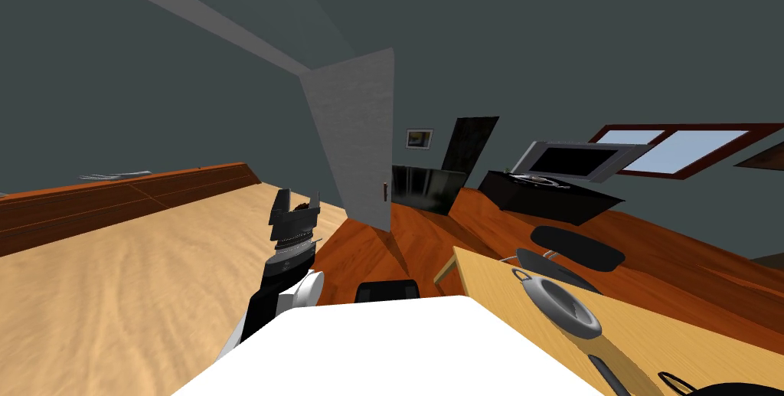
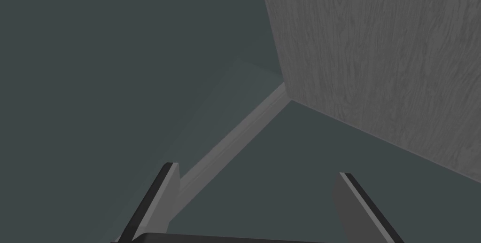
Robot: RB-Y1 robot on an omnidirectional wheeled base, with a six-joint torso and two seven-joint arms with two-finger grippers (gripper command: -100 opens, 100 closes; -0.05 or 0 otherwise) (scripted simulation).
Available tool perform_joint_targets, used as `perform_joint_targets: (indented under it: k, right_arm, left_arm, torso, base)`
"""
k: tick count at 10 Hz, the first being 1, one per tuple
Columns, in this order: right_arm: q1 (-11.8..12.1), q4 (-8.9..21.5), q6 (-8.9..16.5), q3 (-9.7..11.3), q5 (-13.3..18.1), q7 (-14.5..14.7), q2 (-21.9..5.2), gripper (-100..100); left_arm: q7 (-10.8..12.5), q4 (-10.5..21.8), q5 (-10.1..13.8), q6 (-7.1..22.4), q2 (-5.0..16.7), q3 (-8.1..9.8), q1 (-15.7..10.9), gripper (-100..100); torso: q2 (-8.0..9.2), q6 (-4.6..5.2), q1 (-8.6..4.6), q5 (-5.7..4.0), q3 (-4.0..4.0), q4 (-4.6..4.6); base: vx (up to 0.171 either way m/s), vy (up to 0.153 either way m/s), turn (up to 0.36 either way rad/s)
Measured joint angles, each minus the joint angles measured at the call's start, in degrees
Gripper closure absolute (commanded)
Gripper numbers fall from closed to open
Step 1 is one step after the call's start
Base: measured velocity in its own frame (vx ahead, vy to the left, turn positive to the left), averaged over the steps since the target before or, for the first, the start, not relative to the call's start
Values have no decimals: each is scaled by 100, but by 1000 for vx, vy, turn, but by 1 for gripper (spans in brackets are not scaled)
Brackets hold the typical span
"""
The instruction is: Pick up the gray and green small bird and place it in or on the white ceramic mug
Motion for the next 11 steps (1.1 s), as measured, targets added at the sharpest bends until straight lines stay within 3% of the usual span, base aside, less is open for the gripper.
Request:
perform_joint_targets:
  k: [2, 3, 4, 6, 9, 11]
  right_arm:
    - [-1, 2, 3, 0, 1, 1, -1, 100]
    - [-1, 2, 4, 0, 1, 2, -1, 0]
    - [-1, 2, 4, -1, 1, 2, -1, 100]
    - [88, -61, -38, -329, 329, -136, -5, 100]
    - [136, 109, -256, -838, 850, -297, 127, 100]
    - [210, 30, -286, -1069, 1134, -382, 111, 100]
  left_arm:
    - [0, 0, 0, 0, 0, 0, 0, 0]
    - [0, 0, 0, 0, 0, 0, 0, 0]
    - [0, 0, 0, 0, 0, 0, 0, 0]
    - [0, 0, 0, 0, 0, 0, 0, 0]
    - [0, 0, 0, 0, 0, 0, 0, 0]
    - [0, 0, 0, 0, 0, 0, 0, 0]
  torso:
    - [4, 1, -7, -2, 2, 1]
    - [4, 1, -7, -3, 2, 1]
    - [4, 1, -8, -2, 2, 1]
    - [1, 1, -5, -2, 1, 1]
    - [0, -1, -4, -1, 0, 0]
    - [0, -2, -4, -2, 0, 0]
  base:
    - [0, 0, 0]
    - [0, 0, 0]
    - [5, 3, -22]
    - [8, 7, -21]
    - [3, 6, -9]
    - [7, 6, -19]
